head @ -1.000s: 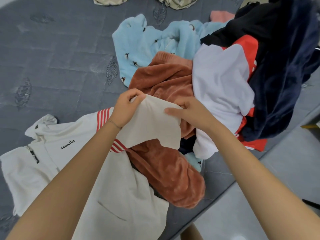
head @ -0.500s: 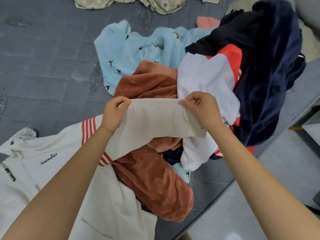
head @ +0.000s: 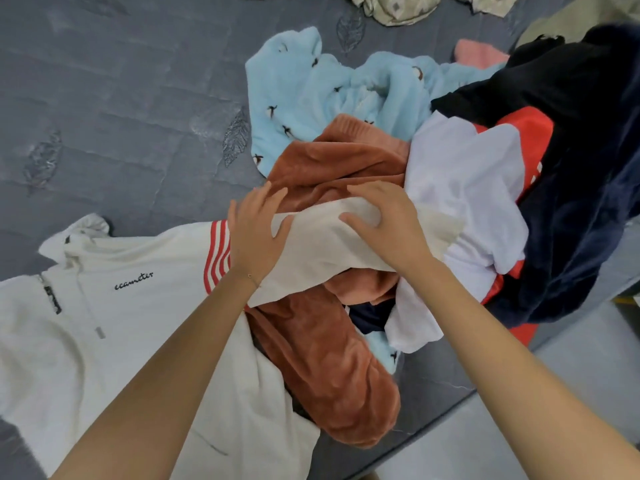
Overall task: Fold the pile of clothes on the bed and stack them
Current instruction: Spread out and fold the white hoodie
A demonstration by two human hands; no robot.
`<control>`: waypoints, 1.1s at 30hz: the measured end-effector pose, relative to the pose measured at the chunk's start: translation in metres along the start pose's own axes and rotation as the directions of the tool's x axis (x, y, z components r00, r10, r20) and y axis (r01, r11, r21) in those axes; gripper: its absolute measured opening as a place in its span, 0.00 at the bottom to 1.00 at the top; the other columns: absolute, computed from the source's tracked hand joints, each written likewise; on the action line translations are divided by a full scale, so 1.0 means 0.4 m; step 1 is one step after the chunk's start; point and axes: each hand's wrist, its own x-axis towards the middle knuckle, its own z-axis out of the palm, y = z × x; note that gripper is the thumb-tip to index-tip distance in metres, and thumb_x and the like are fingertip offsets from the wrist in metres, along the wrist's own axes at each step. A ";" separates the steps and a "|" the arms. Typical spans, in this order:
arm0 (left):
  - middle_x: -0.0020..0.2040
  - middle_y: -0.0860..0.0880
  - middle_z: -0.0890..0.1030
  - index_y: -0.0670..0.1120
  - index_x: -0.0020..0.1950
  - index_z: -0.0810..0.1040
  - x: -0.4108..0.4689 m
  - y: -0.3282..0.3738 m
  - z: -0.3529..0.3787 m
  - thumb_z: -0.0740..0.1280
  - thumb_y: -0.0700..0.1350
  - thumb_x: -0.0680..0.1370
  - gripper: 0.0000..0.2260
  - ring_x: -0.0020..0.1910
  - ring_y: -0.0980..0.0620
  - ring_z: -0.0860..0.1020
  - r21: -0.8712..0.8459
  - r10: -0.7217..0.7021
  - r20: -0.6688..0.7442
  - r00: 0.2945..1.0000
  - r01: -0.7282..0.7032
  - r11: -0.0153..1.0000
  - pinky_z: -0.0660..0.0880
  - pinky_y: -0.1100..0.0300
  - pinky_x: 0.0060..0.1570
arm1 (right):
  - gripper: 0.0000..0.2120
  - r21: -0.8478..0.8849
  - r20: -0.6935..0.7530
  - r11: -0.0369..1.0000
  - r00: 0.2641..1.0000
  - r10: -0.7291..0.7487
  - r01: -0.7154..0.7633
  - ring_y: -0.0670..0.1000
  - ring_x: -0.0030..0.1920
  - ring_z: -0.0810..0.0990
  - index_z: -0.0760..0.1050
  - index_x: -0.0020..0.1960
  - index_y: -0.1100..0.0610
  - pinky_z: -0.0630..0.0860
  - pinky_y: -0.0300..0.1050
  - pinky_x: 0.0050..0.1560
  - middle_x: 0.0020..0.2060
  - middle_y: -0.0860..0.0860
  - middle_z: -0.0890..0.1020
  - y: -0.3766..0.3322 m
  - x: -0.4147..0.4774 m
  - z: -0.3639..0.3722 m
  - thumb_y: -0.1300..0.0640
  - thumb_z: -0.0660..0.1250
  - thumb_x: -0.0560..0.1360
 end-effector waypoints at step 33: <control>0.78 0.45 0.60 0.48 0.76 0.64 -0.865 -0.949 -0.409 0.63 0.52 0.81 0.24 0.77 0.43 0.58 -0.010 -0.618 -0.128 0.776 0.622 0.783 0.48 0.42 0.75 | 0.37 -0.148 0.549 0.917 0.802 -0.235 0.371 0.55 0.79 0.50 0.54 0.79 0.47 0.46 0.55 0.78 0.79 0.51 0.55 -0.802 -0.295 0.890 0.42 0.67 0.76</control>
